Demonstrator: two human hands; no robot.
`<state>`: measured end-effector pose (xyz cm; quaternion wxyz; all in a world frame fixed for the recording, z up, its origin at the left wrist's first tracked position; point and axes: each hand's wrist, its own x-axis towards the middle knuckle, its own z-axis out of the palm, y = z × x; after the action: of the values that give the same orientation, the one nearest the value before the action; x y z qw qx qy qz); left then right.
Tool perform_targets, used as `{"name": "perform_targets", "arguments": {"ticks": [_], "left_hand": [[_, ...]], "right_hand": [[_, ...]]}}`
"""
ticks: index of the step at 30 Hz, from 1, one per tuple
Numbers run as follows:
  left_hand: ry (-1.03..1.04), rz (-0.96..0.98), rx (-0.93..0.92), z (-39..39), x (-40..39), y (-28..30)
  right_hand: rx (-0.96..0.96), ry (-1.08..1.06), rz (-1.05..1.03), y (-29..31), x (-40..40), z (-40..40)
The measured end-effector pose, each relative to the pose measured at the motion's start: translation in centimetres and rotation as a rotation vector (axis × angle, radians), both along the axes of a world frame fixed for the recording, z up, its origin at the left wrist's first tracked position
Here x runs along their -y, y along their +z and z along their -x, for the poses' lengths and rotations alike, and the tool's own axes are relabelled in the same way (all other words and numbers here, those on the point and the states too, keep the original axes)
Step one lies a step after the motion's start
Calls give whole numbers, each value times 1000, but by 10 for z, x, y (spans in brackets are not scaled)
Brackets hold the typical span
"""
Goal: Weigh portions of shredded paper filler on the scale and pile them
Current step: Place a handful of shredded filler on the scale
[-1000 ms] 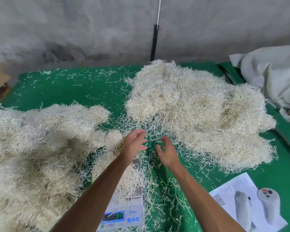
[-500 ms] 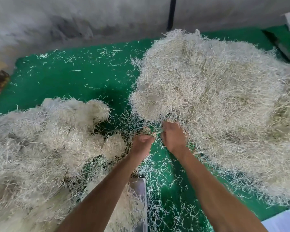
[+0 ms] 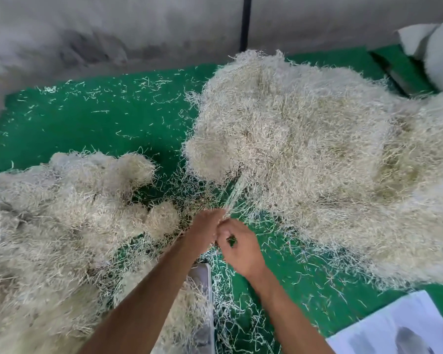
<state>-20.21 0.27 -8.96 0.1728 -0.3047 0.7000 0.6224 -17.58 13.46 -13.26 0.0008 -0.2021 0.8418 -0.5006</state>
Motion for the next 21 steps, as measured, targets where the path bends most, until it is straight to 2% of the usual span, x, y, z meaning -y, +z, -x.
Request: {"name": "perform_targets", "arguments": {"ticks": [2,4,7,12,15,17,21], "left_hand": [[17,120,-38,-6,7,4],[36,153,-57,-19,12,12],[16,232,-97,-38,21,23],[82,264,-118,-56,49,60],[64,328,-148,-87,71,75],[69,292,-167,-110,84,77],[68,252,-185,-152,97,85]], "right_hand": [[75,-188,116,6,-6,3],[201,-291,140,17,-5,11],[385,-211,169,36,9,26],[579,-248,395,69,37,34],[649,-258,464,90,49,20],[685,-242,460,102,54,3],[620,-153,407,130,67,-46]]}}
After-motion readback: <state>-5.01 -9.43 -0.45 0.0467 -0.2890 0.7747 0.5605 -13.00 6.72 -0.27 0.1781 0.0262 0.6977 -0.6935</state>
